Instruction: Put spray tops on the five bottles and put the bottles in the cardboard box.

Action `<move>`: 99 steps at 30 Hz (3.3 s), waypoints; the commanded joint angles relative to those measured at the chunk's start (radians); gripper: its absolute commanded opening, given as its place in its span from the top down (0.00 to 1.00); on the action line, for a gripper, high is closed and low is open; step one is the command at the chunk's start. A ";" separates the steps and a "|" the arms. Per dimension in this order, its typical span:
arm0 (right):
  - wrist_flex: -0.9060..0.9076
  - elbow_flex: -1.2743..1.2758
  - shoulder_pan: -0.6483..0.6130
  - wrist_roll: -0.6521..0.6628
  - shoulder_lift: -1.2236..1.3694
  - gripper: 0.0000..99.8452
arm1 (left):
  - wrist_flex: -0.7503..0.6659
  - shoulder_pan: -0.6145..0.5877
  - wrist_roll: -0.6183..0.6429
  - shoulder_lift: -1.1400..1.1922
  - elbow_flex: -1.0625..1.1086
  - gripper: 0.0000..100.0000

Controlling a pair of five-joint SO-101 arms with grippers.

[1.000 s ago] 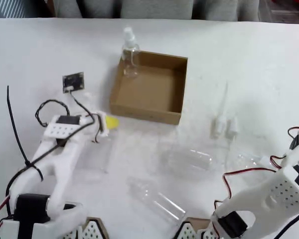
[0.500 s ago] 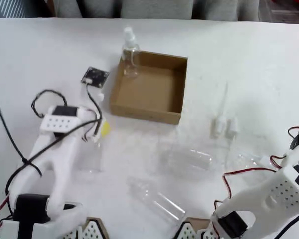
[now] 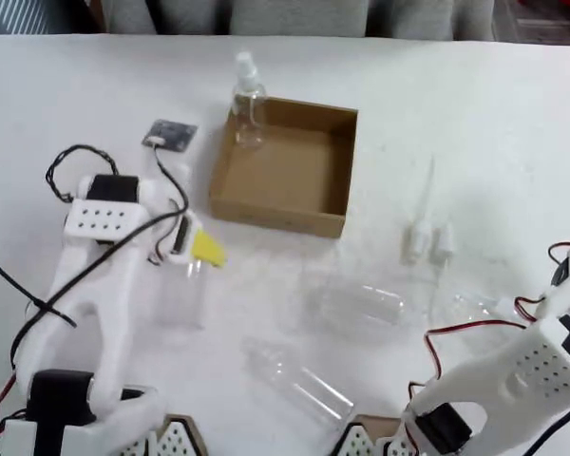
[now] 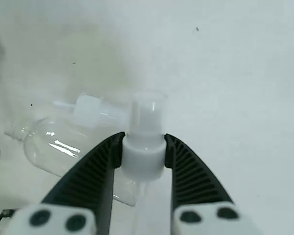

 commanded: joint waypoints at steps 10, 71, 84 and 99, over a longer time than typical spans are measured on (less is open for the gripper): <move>-0.036 0.031 0.013 0.011 -0.064 0.98 | 0.044 0.042 0.052 0.180 -0.169 0.62; -0.068 0.032 0.008 0.011 -0.062 0.98 | -0.084 0.007 0.071 0.455 -0.230 0.62; -0.068 0.034 0.013 0.011 -0.062 0.98 | -0.141 0.007 0.061 0.456 -0.187 0.77; -0.068 0.032 0.013 0.011 -0.064 0.98 | -0.146 0.015 0.061 0.446 -0.138 0.98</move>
